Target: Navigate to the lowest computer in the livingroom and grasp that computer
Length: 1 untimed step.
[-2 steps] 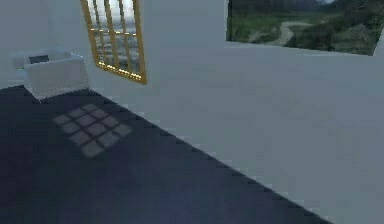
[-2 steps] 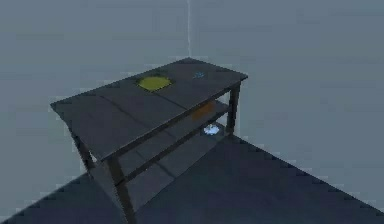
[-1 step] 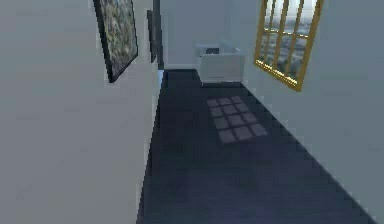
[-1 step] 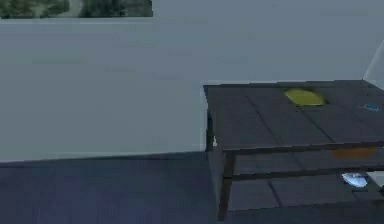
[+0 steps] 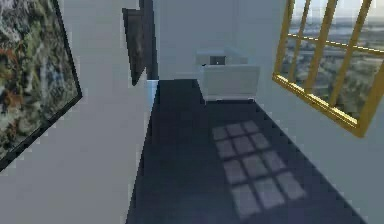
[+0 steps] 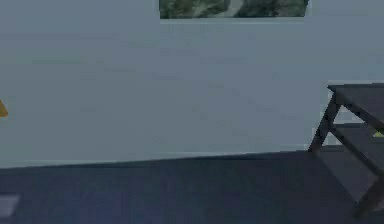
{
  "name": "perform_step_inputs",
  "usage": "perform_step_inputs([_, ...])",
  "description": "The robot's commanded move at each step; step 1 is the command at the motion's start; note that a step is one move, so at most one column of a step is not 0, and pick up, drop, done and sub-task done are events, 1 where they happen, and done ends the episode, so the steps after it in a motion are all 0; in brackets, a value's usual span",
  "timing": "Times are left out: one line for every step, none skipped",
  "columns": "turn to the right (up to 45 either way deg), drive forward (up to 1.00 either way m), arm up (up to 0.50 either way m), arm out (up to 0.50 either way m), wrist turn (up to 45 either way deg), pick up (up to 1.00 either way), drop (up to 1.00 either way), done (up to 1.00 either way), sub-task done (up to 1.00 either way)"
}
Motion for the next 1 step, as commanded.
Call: perform_step_inputs([0.0, 1.0, 0.0, 0.0, 0.0, 0.0, 0.0, 0.0, 0.0])
